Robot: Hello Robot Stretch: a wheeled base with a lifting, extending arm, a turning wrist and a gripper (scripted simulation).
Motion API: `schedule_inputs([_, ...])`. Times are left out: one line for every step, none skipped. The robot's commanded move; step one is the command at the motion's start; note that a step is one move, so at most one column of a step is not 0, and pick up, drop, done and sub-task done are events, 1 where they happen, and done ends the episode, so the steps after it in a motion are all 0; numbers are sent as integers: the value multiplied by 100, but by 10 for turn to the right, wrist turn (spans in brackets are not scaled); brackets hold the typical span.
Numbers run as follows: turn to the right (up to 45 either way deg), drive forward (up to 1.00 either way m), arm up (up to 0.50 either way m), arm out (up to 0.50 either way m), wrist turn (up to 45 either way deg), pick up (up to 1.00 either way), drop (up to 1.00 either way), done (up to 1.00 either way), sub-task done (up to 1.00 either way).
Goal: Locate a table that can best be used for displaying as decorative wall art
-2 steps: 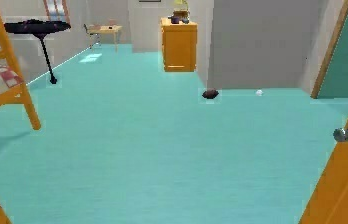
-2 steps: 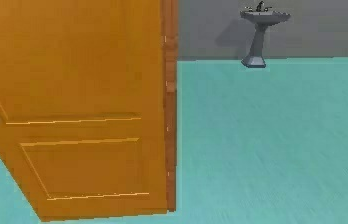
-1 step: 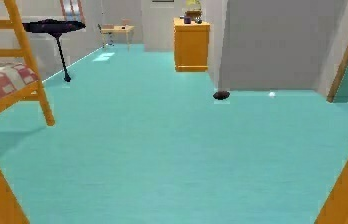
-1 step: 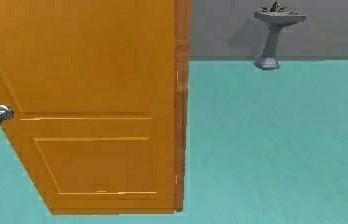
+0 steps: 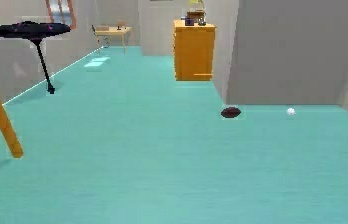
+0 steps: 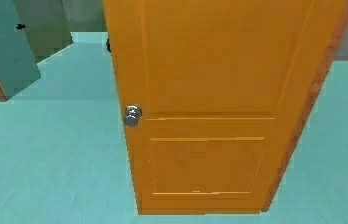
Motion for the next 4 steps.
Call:
schedule_inputs([330,0,0,0,0,0,0,0,0])
schedule_inputs([0,85,0,0,0,0,0,0,0])
schedule_inputs([390,0,0,0,0,0,0,0,0])
schedule_inputs([30,0,0,0,0,0,0,0,0])
